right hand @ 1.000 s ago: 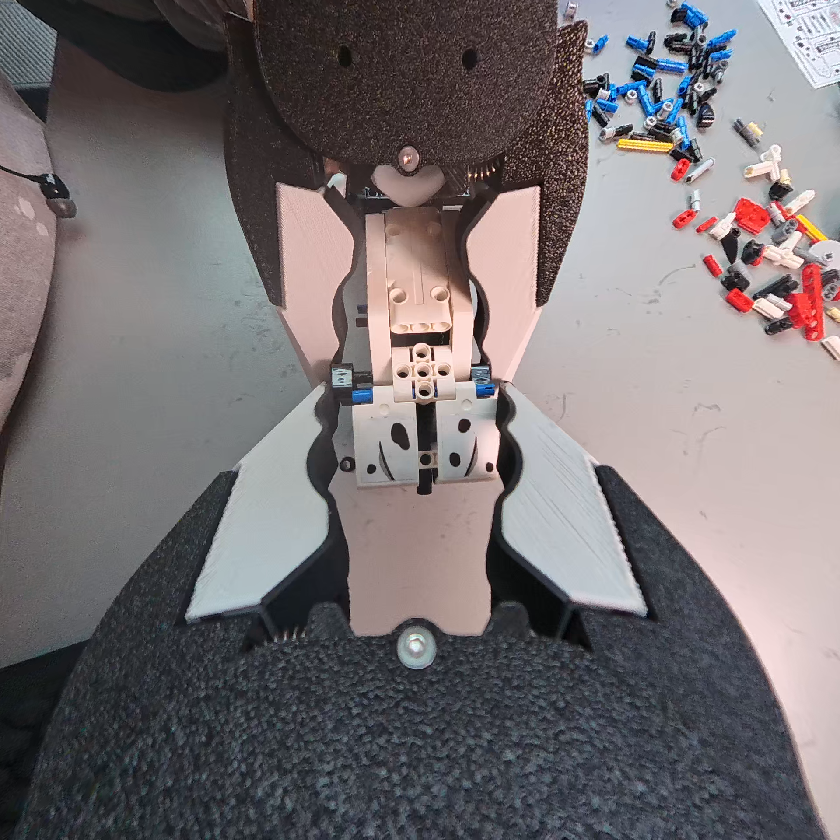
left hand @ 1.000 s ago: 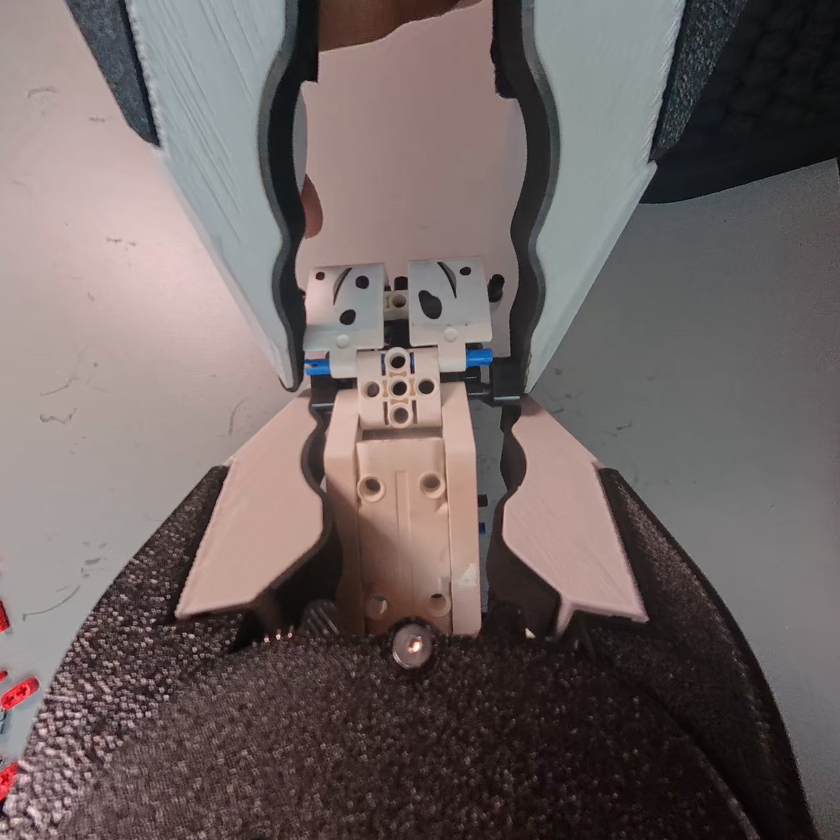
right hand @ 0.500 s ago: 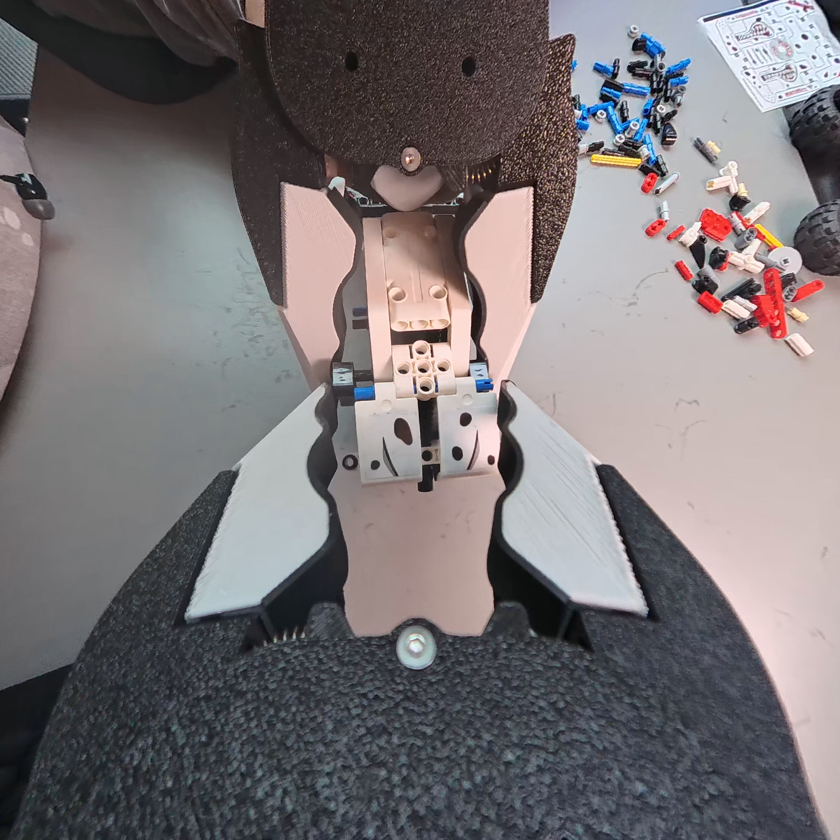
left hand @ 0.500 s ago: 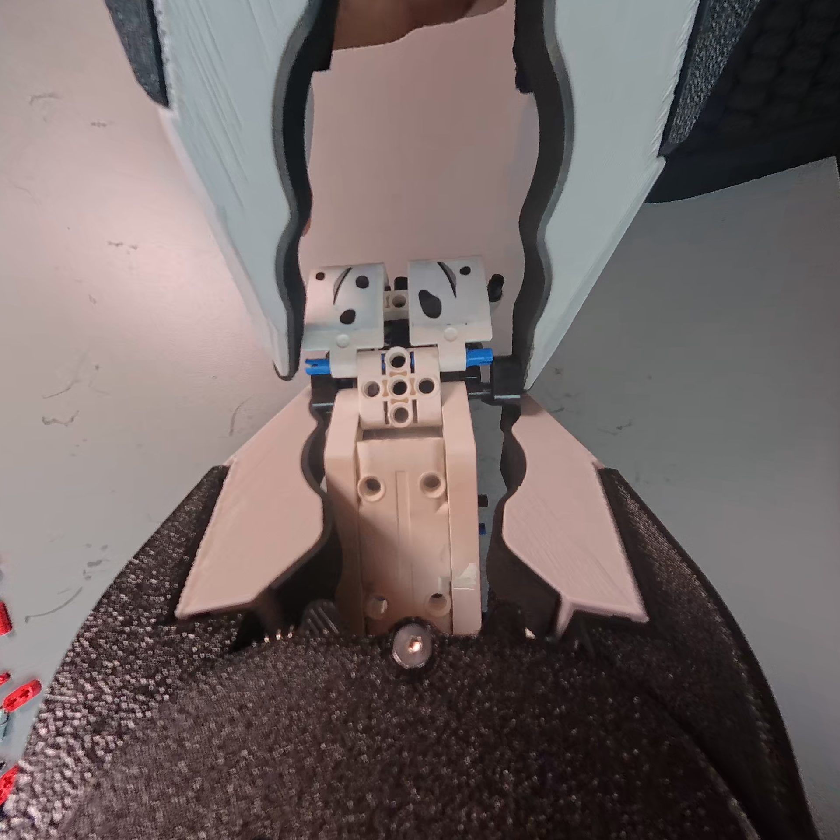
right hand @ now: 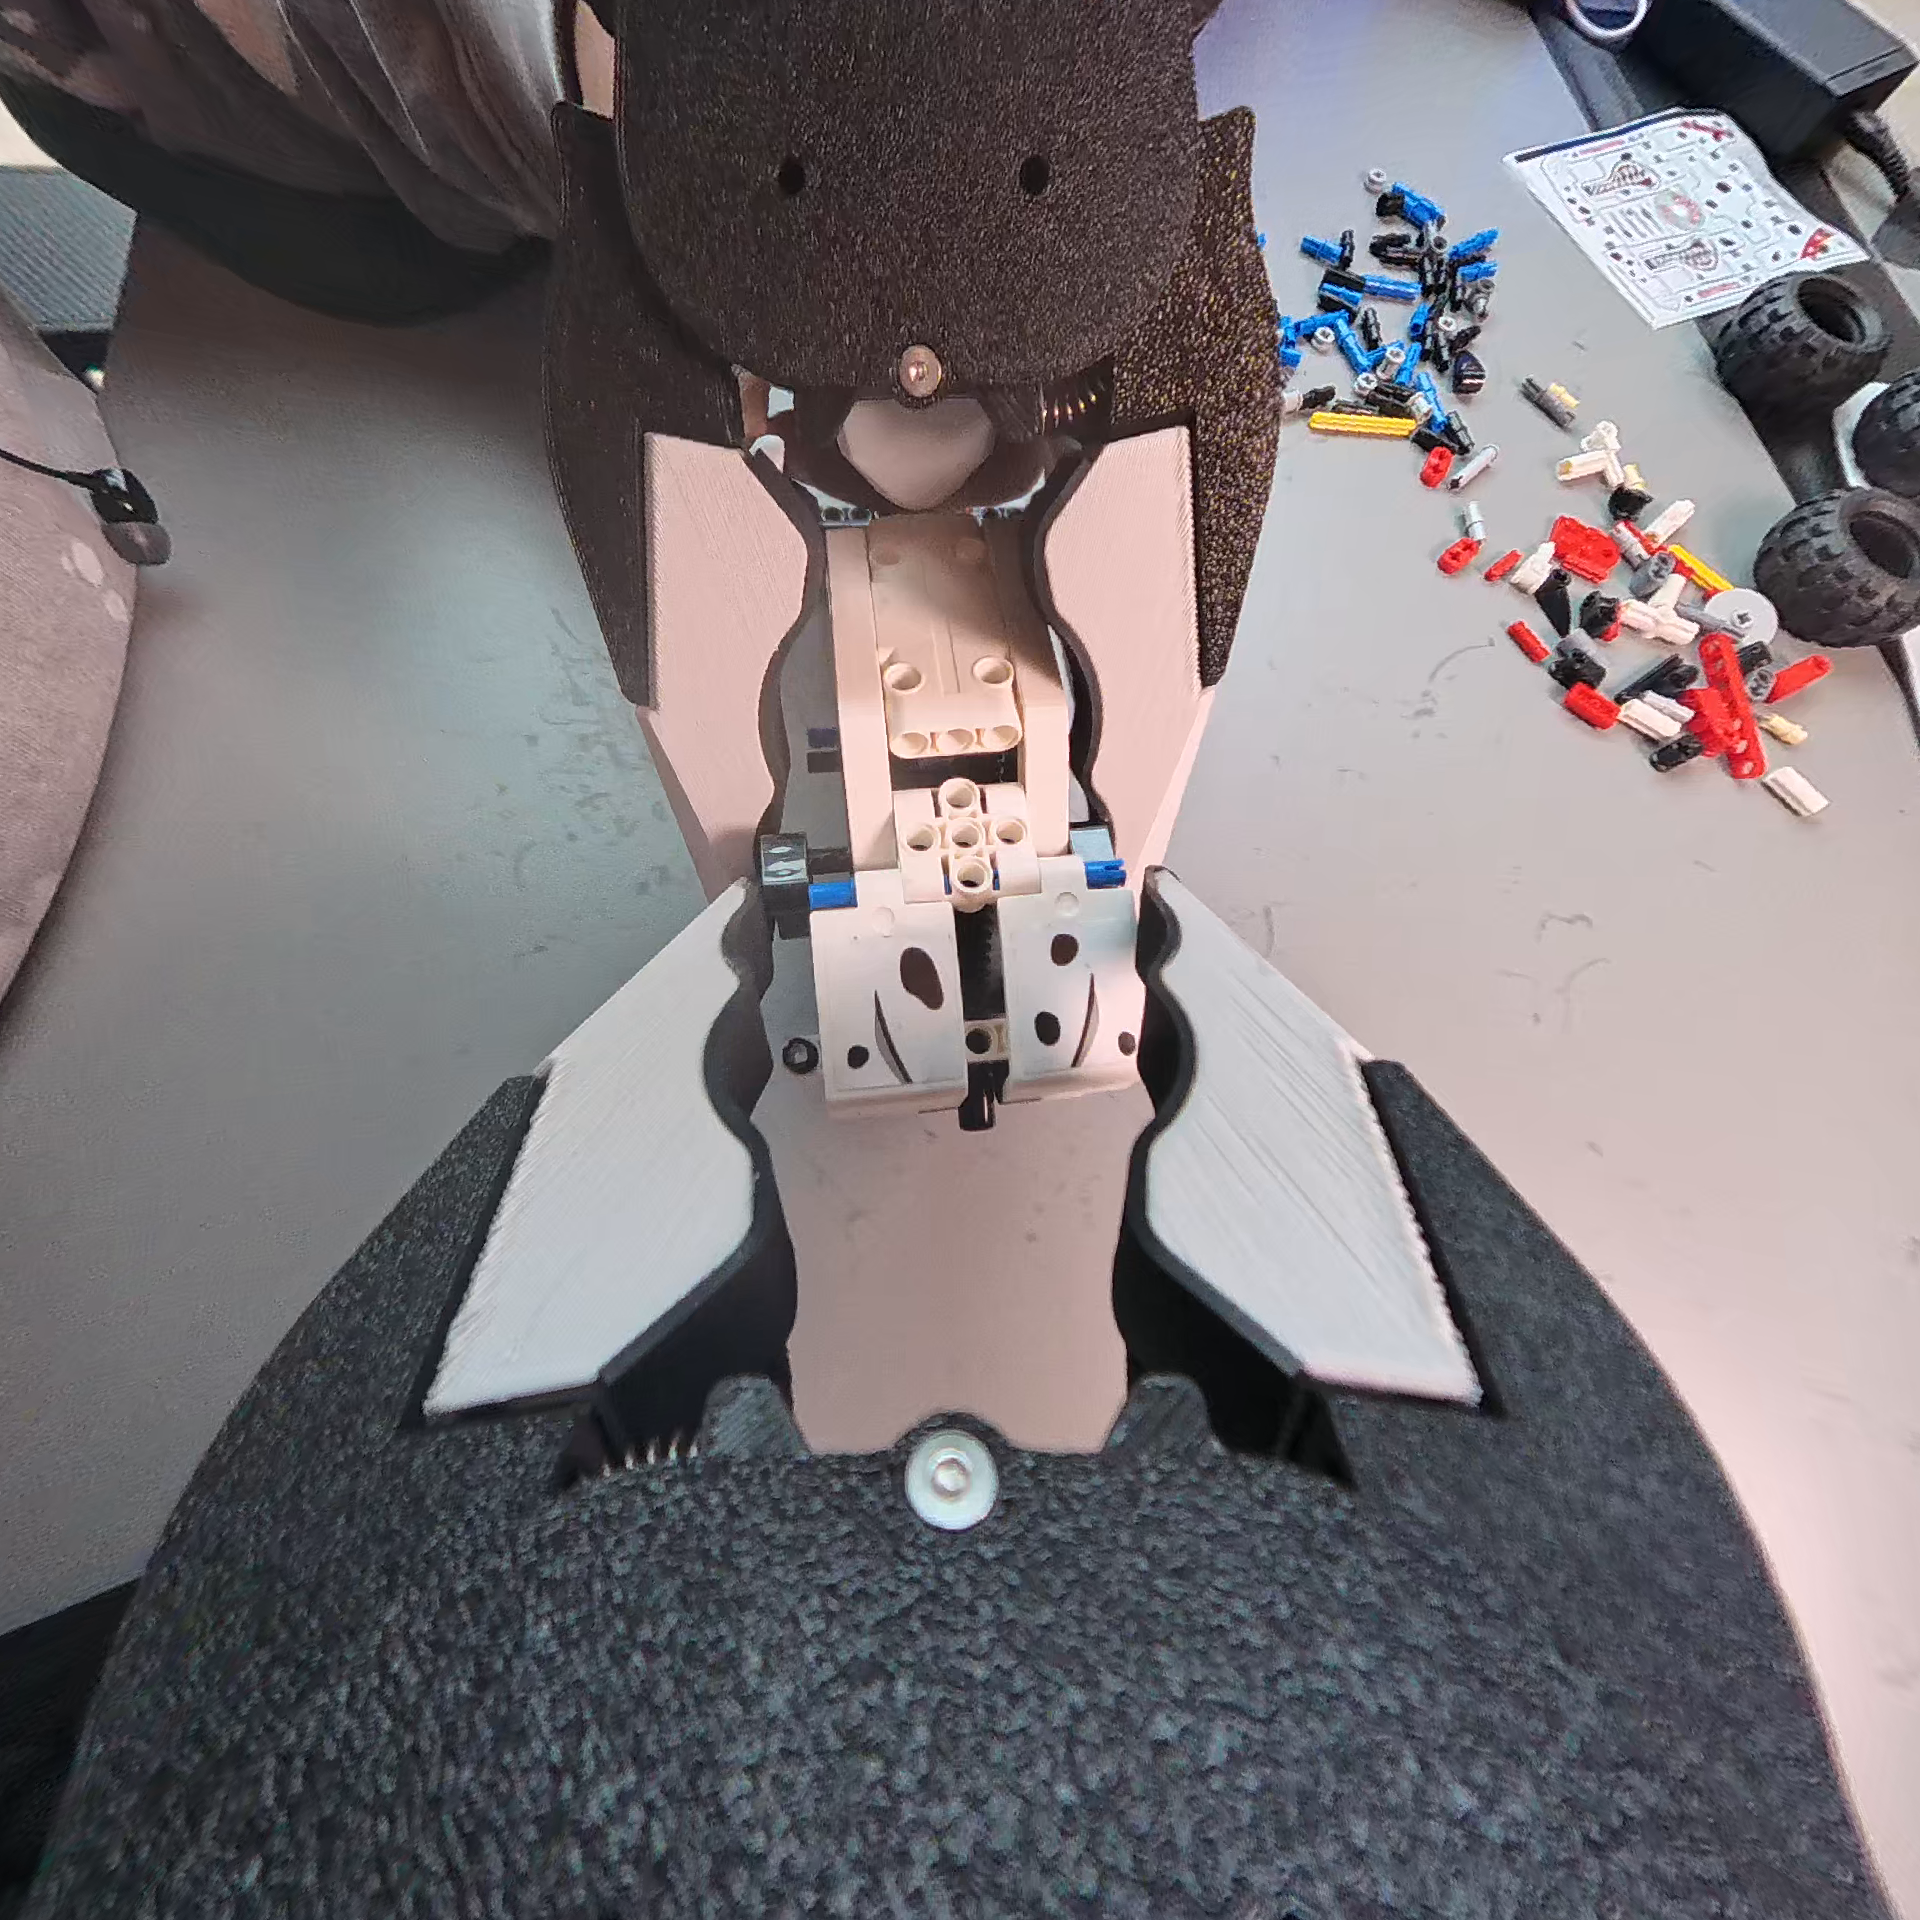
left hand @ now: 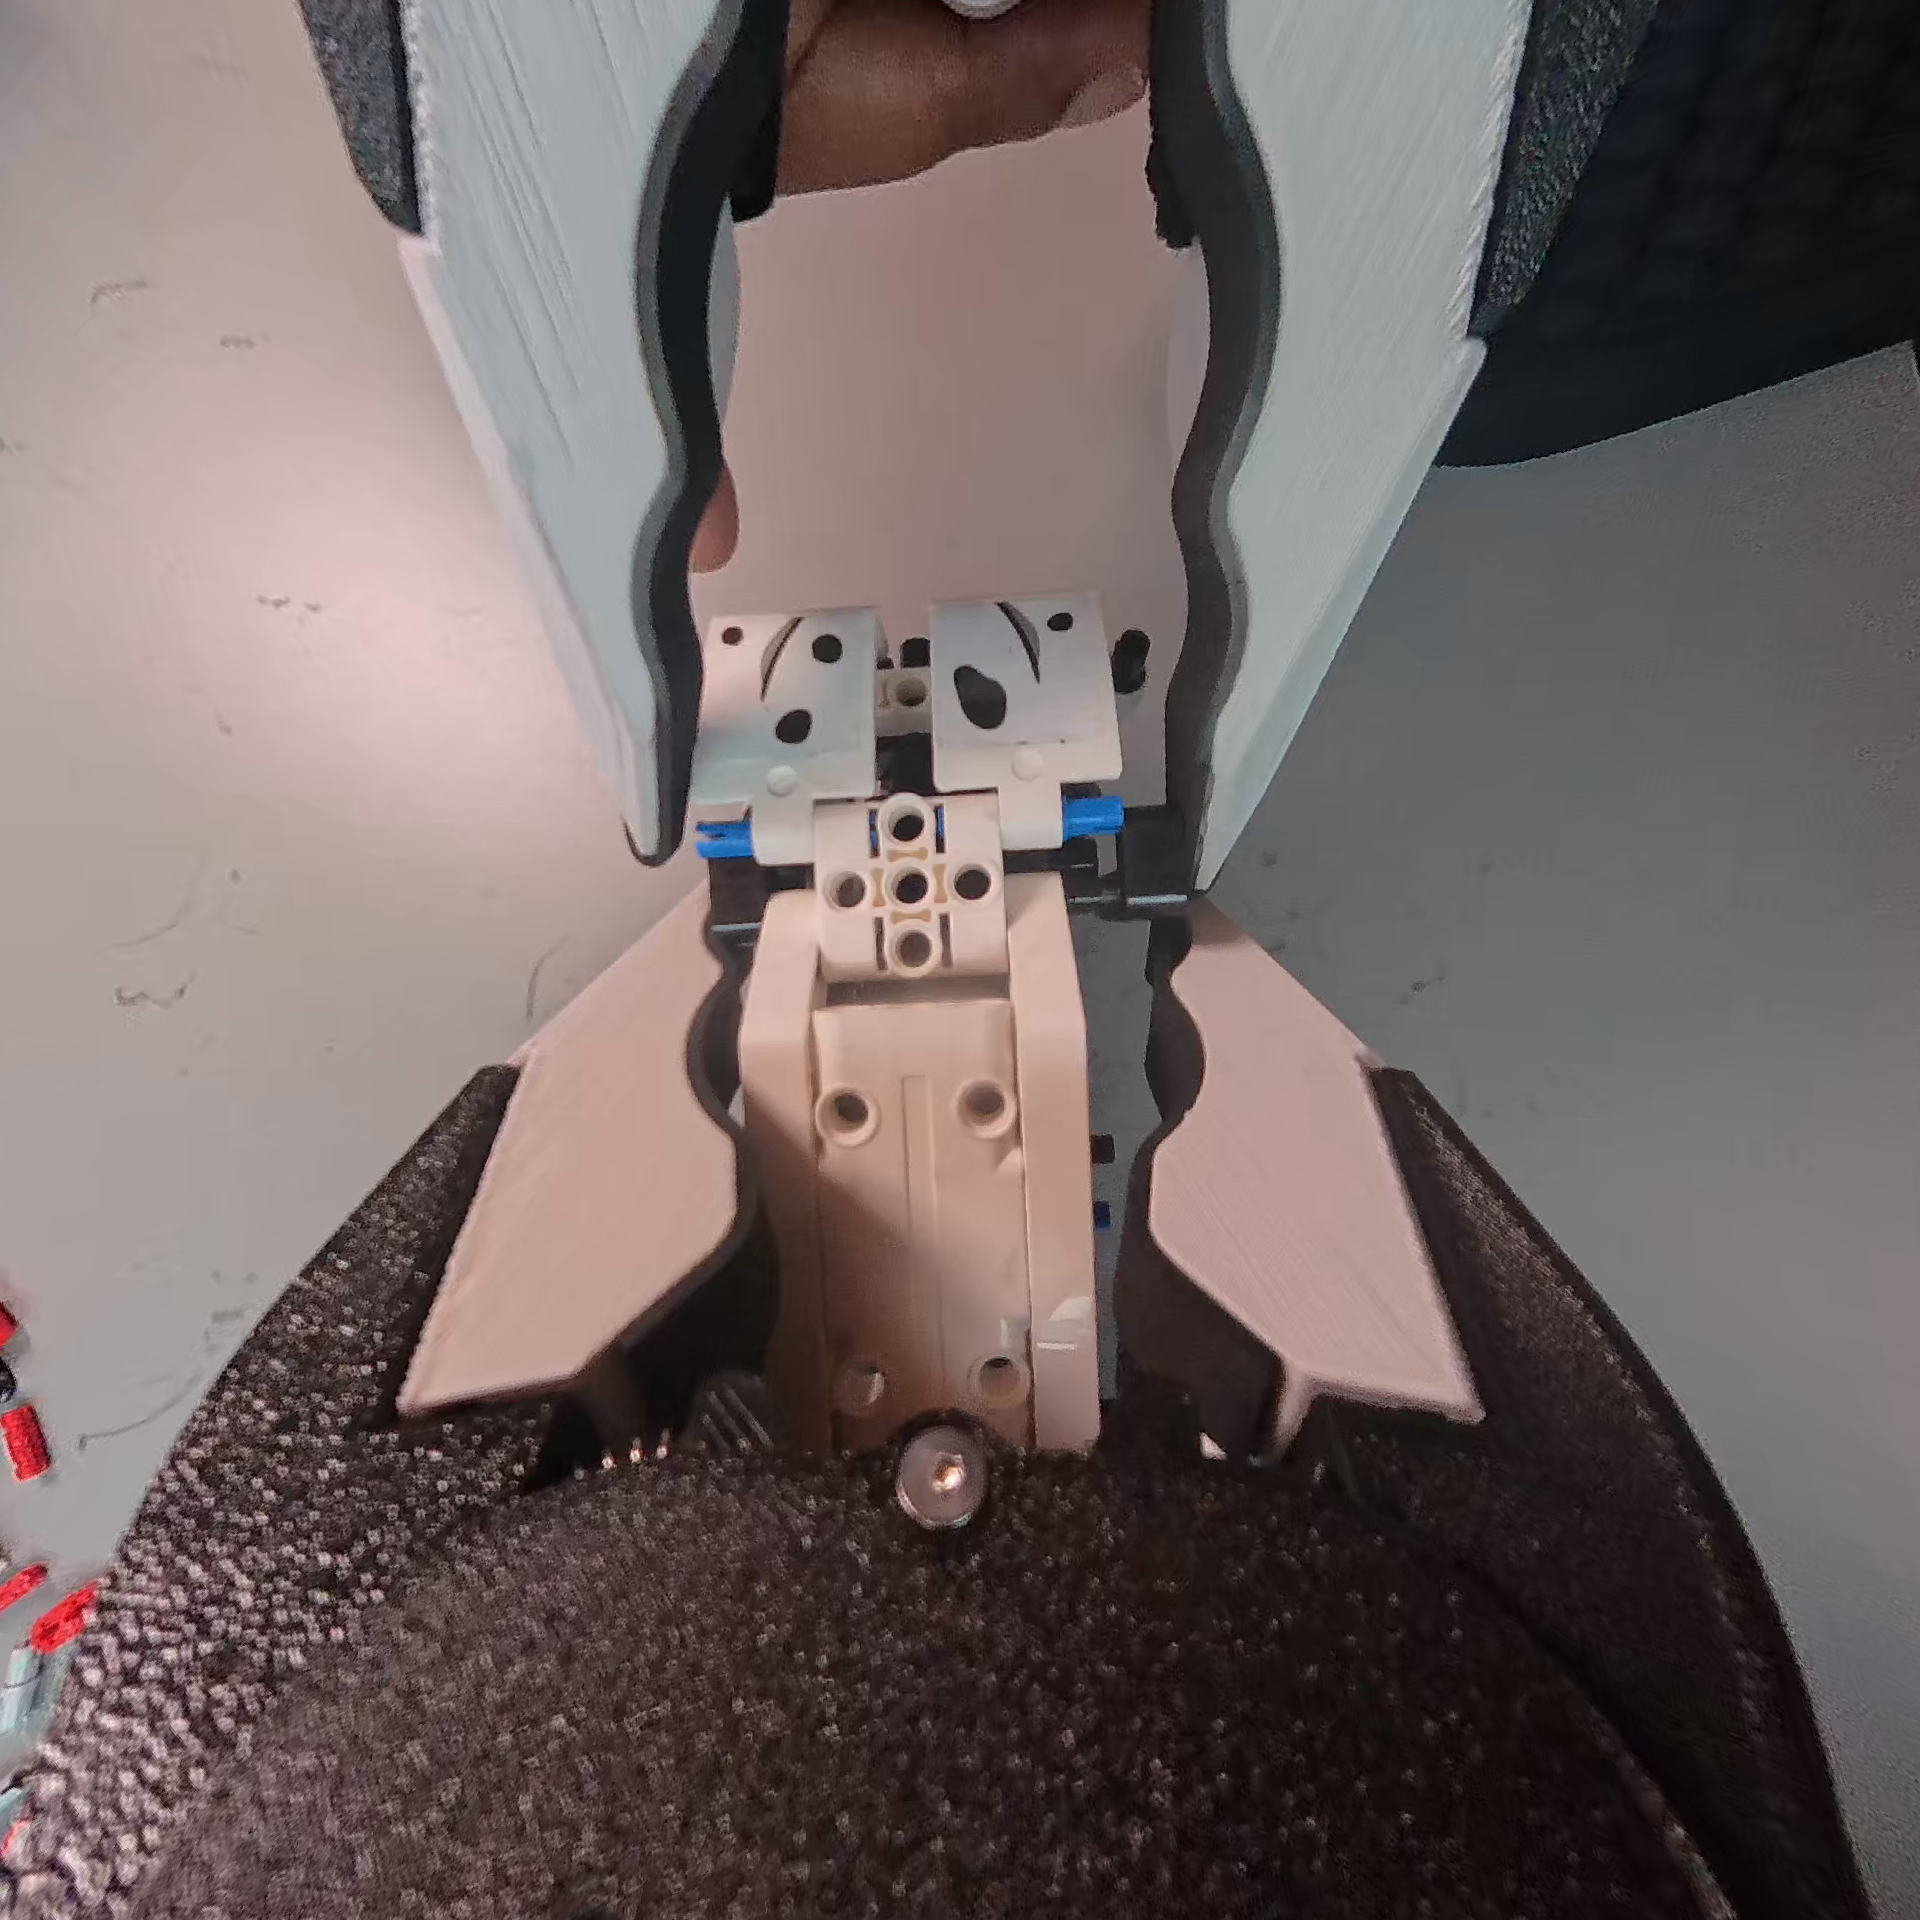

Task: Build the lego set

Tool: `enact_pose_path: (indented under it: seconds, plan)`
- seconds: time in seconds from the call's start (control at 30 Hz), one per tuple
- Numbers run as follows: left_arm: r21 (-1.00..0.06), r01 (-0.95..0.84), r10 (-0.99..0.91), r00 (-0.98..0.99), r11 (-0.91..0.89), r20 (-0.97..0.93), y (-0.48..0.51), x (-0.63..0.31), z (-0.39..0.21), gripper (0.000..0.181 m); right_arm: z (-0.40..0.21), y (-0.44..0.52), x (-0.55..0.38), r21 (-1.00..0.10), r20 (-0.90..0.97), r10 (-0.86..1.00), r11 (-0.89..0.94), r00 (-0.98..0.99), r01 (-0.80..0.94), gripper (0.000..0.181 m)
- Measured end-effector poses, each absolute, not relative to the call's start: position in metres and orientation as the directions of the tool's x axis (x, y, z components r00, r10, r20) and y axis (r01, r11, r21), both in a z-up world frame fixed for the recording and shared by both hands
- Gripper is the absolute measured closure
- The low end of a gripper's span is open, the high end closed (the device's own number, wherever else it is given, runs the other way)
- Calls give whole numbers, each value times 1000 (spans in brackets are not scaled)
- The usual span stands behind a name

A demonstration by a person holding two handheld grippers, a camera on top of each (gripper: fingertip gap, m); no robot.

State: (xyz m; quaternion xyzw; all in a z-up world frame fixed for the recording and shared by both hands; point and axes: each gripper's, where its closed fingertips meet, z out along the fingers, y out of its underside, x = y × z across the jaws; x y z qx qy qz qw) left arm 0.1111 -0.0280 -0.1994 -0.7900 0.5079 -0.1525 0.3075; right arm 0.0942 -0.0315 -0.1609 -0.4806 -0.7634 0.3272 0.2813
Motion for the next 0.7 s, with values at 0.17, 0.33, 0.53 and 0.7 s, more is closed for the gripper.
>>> enact_pose_path:
  seconds: [0.17,0.33,0.53,0.7]
  plan:
    - [-641,-721,-912,403,-264,-78,-33,114,-199,99,-160,-34,98,-789,118,912,326,-392,520,111]
    - [-651,-715,-913,401,-256,-82,-32,115,-199,97,-160,-34,97,-799,111,916,312,-385,514,112]
    - [-652,-714,-911,403,-255,-85,-31,115,-199,103,-160,-34,97,-794,129,922,316,-365,520,112]
    - [-649,-721,-911,400,-243,-103,-30,114,-200,103,-162,-33,97,-772,191,920,356,-342,527,111]
